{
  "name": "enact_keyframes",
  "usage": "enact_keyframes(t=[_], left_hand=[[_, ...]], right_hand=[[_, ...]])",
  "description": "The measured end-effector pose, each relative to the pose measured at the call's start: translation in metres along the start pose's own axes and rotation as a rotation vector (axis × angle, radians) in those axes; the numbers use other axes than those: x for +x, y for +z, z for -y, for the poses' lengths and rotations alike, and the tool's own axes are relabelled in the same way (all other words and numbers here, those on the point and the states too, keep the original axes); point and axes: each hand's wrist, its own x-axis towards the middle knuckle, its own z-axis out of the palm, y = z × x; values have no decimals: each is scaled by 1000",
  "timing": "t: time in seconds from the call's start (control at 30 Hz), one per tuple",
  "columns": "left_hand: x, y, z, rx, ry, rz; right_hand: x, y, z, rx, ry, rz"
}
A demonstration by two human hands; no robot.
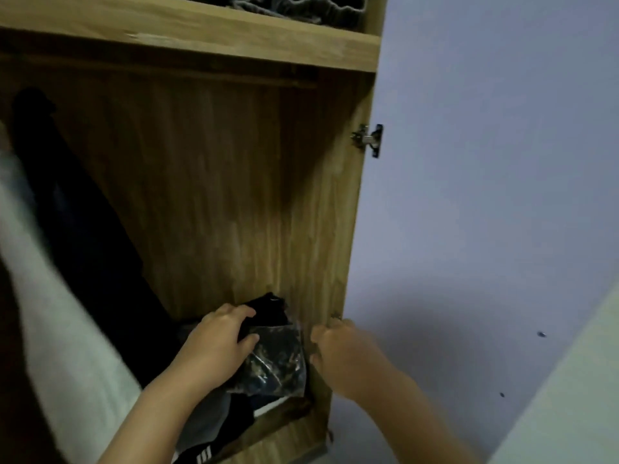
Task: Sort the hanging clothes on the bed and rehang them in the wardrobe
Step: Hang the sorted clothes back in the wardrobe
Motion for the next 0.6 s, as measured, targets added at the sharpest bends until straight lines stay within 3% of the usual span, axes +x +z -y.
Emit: enact_keyframes(t=[0.33, 0.6], left_hand=[[7, 39, -40, -112, 307, 323], [-19, 80, -89, -148, 553, 517]], right_hand=[[-63, 14, -3, 79, 441, 28], [-163, 25, 2, 86, 788, 18]])
